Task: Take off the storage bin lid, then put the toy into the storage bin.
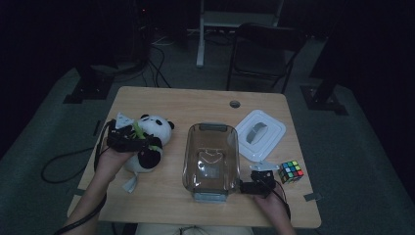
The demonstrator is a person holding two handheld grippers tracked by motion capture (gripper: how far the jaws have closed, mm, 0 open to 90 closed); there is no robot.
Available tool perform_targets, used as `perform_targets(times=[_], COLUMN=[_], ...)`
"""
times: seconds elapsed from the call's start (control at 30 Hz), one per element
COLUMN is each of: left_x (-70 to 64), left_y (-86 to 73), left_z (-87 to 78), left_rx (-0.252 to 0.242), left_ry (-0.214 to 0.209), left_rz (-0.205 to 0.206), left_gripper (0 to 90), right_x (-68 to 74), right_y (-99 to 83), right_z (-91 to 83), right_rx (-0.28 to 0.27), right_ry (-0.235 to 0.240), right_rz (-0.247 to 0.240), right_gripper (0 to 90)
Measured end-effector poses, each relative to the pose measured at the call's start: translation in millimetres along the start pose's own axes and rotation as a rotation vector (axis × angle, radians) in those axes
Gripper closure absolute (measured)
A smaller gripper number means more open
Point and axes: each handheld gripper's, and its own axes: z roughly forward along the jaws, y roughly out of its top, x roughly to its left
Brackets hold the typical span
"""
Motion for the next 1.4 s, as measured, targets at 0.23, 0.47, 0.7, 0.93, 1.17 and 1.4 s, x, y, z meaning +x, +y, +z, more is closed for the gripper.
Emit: perform_targets(times=[0.23, 0.47, 0.7, 0.93, 1.17, 1.4], left_x=[6.9, 10.8, 10.9, 17.5, 22.4, 21.6], left_y=[-7.5, -16.0, -23.9, -28.7, -27.6, -19.5], left_z=[17.3, 21.9, 24.3, 21.3, 8.9, -11.6], left_rx=[0.040, 0.052, 0.043, -0.011, -0.070, -0.143], left_ry=[0.010, 0.016, 0.033, 0.040, -0.004, -0.029], left_rz=[-0.056, -0.043, -0.009, -0.065, -0.136, -0.180], left_gripper=[17.5, 28.0, 50.0, 70.3, 72.2, 72.8], right_x=[0.2, 0.3, 0.9, 0.3, 1.7, 15.1], right_y=[0.1, 0.1, 0.3, 1.7, 2.6, 8.5], right_z=[0.0, 0.1, 0.3, 1.8, -0.3, -1.8], right_rx=[0.002, 0.001, 0.001, 0.003, -0.007, -0.024], right_ry=[0.001, 0.001, 0.000, -0.002, 0.017, 0.060], right_rz=[0.000, 0.000, 0.001, 0.005, 0.000, -0.057], right_gripper=[13.2, 13.2, 13.0, 12.4, 12.5, 13.3])
